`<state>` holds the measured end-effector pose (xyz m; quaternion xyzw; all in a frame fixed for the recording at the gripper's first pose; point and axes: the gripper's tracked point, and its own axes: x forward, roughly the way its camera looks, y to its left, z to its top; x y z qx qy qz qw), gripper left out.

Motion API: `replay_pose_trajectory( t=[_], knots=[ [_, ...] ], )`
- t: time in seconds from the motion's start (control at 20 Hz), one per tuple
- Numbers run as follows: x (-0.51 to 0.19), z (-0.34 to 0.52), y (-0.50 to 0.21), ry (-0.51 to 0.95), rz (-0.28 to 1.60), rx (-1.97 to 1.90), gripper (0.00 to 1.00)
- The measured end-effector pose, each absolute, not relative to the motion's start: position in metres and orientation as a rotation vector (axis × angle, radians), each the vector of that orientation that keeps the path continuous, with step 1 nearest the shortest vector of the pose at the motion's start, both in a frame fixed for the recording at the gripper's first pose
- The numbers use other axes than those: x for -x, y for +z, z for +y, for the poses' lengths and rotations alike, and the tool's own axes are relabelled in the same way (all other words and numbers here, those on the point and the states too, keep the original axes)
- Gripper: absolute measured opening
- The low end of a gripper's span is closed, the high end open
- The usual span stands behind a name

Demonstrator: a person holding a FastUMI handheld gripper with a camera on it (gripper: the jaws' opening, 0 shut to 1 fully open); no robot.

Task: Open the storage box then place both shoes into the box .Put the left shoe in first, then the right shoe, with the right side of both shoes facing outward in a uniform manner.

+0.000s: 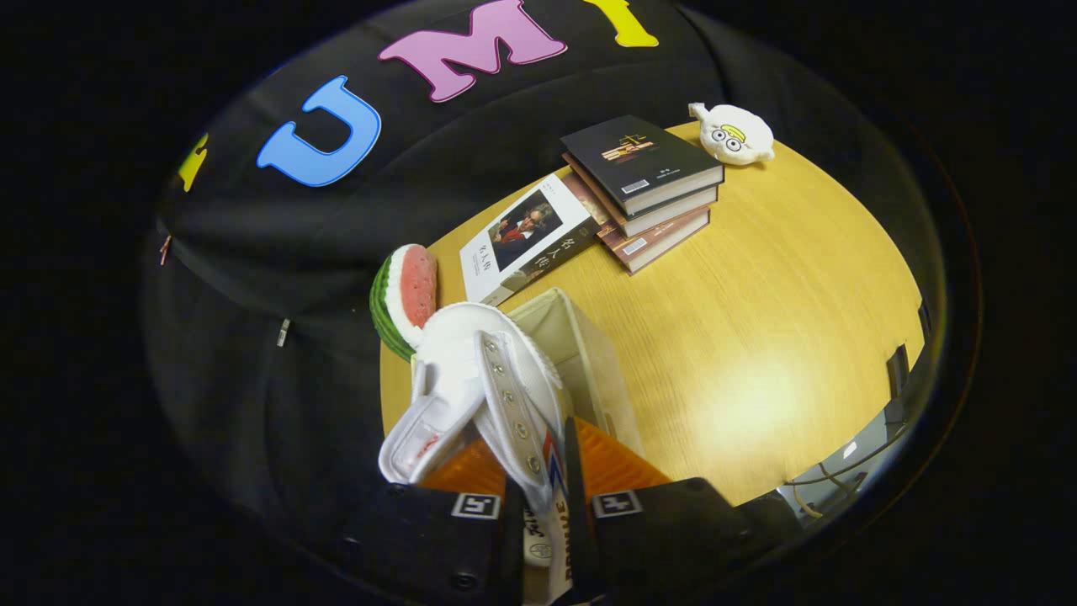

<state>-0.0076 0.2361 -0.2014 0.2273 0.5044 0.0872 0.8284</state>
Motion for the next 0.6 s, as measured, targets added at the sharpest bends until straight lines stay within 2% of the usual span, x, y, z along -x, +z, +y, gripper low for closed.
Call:
replay_pose_trajectory(
  t=[0.05, 0.2, 0.6],
  knots=[
    [0.012, 0.243, -0.195, 0.225, 1.073, -0.504, 0.35],
    [0.007, 0.245, -0.168, 0.279, 1.001, -0.504, 0.99],
    [-0.024, 0.194, -0.078, 0.325, 0.687, -0.386, 0.98]
  ],
)
